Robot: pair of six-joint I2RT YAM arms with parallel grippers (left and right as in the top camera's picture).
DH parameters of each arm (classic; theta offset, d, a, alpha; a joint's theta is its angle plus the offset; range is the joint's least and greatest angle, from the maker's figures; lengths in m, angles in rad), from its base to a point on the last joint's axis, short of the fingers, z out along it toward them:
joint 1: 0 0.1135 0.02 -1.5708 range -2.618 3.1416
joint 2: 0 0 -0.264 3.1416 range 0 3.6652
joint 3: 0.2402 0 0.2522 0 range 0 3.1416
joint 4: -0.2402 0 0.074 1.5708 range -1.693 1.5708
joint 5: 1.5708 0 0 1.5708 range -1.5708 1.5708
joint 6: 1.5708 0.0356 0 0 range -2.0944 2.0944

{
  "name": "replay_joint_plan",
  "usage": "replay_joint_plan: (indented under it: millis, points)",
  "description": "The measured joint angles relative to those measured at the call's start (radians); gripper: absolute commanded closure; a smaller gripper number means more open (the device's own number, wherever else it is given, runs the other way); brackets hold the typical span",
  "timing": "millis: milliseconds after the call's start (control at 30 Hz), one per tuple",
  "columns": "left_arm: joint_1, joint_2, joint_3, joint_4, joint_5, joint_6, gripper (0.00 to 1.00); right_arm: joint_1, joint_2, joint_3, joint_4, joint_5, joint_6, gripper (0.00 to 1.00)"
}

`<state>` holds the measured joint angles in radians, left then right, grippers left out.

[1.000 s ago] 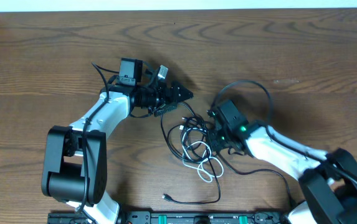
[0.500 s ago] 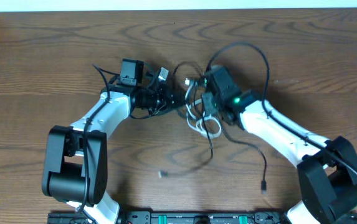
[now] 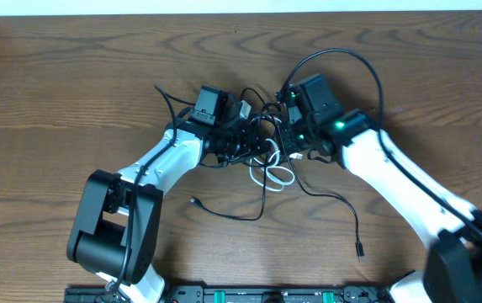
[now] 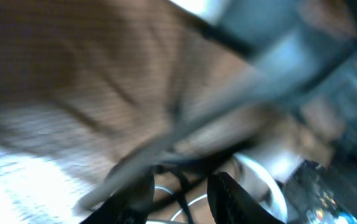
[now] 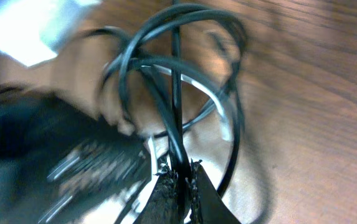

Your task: Untangle cables

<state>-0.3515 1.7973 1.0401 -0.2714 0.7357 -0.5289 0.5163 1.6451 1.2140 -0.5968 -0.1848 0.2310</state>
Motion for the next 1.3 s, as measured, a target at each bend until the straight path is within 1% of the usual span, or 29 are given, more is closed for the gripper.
replay_joint_plan:
  millis: [67, 200, 233, 333, 433, 500, 533, 600, 733, 767, 800, 833, 867, 1100, 1300]
  points:
    - [-0.004, 0.0, 0.0, 0.002, -0.07, -0.039, 0.69, 0.0, -0.055, 0.0, -0.029, -0.033, -0.011, 0.99]
    - [-0.008, 0.0, 0.0, 0.003, -0.228, -0.127, 0.69, -0.002, -0.175, 0.0, -0.105, -0.076, -0.03, 0.99]
    - [-0.005, 0.002, 0.0, 0.002, -0.292, -0.15, 0.7, -0.004, -0.222, 0.001, -0.13, -0.084, -0.035, 0.99]
    - [-0.004, 0.002, 0.0, 0.003, -0.407, -0.181, 0.7, -0.018, -0.319, 0.004, -0.202, -0.082, -0.045, 0.99]
    - [-0.004, 0.002, 0.0, 0.003, -0.473, -0.194, 0.7, -0.042, -0.377, 0.004, -0.246, -0.037, -0.05, 0.99]
    - [-0.004, 0.002, 0.0, 0.003, -0.496, -0.201, 0.8, -0.06, -0.402, 0.004, -0.264, 0.006, -0.052, 0.96]
    - [-0.004, 0.002, 0.0, 0.002, -0.504, -0.203, 0.87, -0.066, -0.407, 0.004, -0.268, 0.022, -0.053, 0.92]
    - [-0.004, 0.002, 0.0, 0.001, -0.515, -0.206, 0.92, -0.068, -0.404, 0.004, -0.268, 0.044, -0.051, 0.83]
    - [-0.004, 0.002, 0.0, -0.002, -0.531, -0.208, 0.92, -0.065, -0.358, 0.003, -0.265, 0.042, -0.027, 0.67]
    - [-0.004, 0.002, 0.0, -0.005, -0.533, -0.208, 0.92, -0.062, -0.348, 0.003, -0.264, 0.04, -0.023, 0.56]
    - [-0.004, 0.002, 0.0, -0.01, -0.533, -0.208, 0.92, -0.058, -0.321, 0.0, -0.256, 0.038, -0.007, 0.48]
    - [-0.004, 0.002, 0.0, -0.014, -0.533, -0.208, 0.92, -0.051, -0.294, -0.004, -0.237, 0.037, 0.013, 0.38]
    - [-0.004, 0.002, 0.0, -0.017, -0.533, -0.208, 0.92, -0.049, -0.279, -0.006, -0.227, 0.035, 0.016, 0.37]
    - [-0.004, 0.002, 0.0, -0.055, -0.533, -0.207, 0.92, -0.019, -0.082, -0.019, -0.122, -0.005, 0.169, 0.54]
    - [-0.004, 0.002, 0.0, -0.089, -0.533, -0.196, 0.92, -0.016, 0.024, -0.02, -0.002, -0.092, 0.235, 0.54]
